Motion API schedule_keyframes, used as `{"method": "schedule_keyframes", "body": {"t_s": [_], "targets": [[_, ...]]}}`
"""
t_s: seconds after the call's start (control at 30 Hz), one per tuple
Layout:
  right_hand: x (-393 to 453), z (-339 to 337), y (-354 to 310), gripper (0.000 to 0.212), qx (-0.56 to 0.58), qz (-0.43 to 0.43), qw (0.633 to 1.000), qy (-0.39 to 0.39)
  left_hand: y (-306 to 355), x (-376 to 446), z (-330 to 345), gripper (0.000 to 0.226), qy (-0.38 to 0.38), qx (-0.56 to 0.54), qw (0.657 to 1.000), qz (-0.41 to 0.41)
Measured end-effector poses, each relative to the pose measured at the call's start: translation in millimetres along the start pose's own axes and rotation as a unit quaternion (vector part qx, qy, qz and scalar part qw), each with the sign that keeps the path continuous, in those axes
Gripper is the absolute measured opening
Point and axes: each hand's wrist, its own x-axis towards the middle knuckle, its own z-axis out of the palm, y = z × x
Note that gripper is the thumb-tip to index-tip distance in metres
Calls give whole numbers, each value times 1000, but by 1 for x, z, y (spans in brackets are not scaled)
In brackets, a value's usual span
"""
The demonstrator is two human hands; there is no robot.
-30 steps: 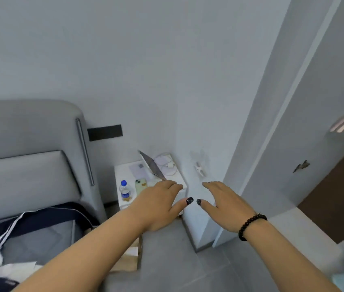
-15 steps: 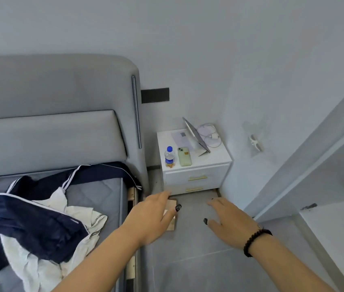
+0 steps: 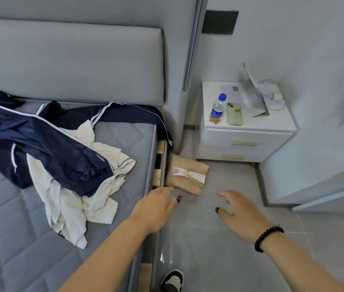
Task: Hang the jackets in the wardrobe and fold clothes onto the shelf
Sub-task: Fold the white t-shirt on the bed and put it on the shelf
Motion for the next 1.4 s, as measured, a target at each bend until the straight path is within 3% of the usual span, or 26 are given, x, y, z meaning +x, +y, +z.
{"method": "schedule_keyframes", "body": {"t_s": [0.23,0.5,0.77,1.07,1.17,1.27,1.33,1.4], "targets": [[34,101,-15,44,59,-49,997,12,-81,-21,50,50,-1,-3,999,-51],[23,169,-69,43,53,-96,994,26,-165,-53,57,53,32,-13,998,-57],[-3,222,-120,39,47,-68,994,76,-252,-79,44,61,18,-1,999,-49],[0,272,-179,40,17,-54,997,58,-327,-97,30,66,-11,14,999,-46],[11,280,-190,40,11,-51,997,50,-340,-89,28,86,11,22,999,-46],[18,288,-196,40,0,-46,998,32,-350,-79,35,103,31,154,984,-85],[22,291,-199,40,-8,-47,999,19,-360,-71,34,100,46,228,963,-134],[26,290,-201,39,-18,-44,999,14,-372,-64,25,87,49,218,960,-171]]}}
